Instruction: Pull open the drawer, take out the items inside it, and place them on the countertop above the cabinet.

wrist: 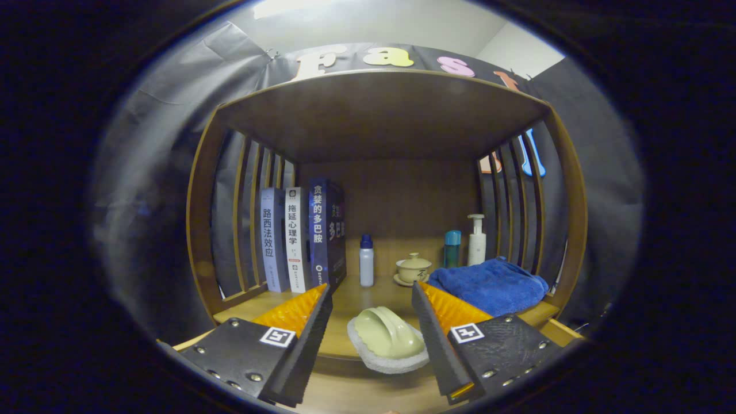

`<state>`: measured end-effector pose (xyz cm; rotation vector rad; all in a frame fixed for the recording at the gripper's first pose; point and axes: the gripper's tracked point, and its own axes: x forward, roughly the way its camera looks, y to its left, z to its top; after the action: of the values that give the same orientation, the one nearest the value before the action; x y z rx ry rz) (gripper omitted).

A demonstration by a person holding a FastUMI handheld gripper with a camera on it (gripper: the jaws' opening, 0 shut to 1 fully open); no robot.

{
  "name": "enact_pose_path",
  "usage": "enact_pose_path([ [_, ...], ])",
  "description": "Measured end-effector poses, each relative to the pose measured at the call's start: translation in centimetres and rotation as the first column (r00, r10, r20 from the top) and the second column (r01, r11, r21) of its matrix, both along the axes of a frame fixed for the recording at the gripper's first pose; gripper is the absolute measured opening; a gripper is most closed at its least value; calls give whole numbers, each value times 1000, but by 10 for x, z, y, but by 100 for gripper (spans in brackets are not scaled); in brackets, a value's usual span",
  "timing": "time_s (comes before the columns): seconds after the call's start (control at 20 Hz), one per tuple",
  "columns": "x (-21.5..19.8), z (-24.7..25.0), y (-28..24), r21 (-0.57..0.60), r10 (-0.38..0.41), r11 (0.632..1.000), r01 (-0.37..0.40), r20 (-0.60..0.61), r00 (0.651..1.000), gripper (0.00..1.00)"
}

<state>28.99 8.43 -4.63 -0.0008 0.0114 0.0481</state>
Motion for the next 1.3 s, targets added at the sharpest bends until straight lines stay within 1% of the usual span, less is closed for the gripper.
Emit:
enact_pose_path([
  [1.3, 2, -3, 0, 0, 4, 1000, -4, -22, 1000, 83],
])
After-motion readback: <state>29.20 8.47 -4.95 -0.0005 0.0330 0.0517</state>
